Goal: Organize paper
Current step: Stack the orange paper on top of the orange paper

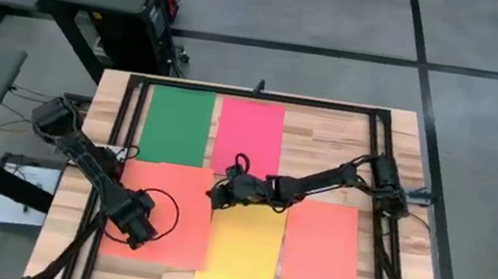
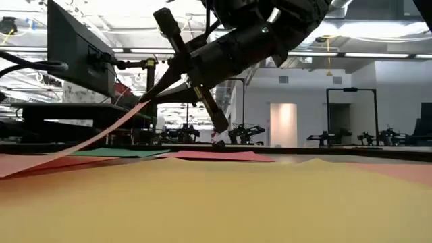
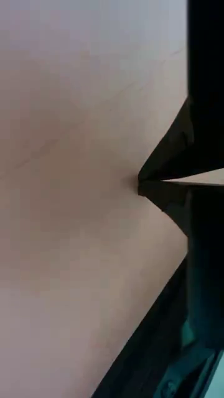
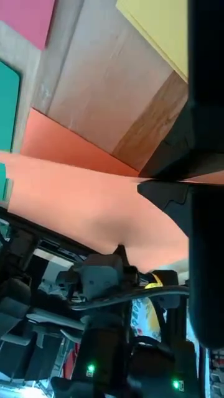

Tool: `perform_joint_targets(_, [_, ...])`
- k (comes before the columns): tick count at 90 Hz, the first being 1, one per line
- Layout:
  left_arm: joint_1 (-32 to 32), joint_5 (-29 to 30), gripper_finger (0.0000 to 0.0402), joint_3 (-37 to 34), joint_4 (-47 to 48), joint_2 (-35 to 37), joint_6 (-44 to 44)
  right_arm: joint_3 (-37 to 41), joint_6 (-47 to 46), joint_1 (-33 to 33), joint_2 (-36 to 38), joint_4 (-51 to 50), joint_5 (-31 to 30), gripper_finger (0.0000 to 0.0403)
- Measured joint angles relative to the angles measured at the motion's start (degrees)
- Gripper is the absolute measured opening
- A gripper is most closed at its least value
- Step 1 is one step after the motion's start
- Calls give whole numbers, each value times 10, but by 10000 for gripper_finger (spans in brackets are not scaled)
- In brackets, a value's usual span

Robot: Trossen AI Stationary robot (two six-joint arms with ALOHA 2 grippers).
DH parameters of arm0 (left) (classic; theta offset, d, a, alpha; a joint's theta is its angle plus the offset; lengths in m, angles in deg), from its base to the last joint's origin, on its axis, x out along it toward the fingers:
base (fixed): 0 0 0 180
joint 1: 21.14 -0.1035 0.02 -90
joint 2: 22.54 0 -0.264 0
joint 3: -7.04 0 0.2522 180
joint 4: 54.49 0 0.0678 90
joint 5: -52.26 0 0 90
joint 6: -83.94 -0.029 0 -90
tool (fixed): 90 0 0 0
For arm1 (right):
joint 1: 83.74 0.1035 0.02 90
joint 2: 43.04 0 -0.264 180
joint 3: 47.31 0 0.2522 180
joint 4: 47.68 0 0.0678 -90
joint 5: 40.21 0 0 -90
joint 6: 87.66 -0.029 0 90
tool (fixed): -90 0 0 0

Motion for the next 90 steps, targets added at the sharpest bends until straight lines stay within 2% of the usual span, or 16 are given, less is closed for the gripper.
perform_joint_targets(22, [1, -1, 0, 0, -51, -1, -5, 0, -2, 5, 0, -1, 17, 0])
perform_joint_targets(45, [1, 4, 0, 3, -50, -1, -8, 0, -11, 16, 0, -23, 18, 0])
perform_joint_targets(64, [1, 50, 0, 44, 12, -4, -22, 0, -16, 16, 0, -35, 19, 0])
perform_joint_targets(90, [1, 62, 0, 95, 136, -3, -15, 0, -12, 4, 0, -33, 18, 0])
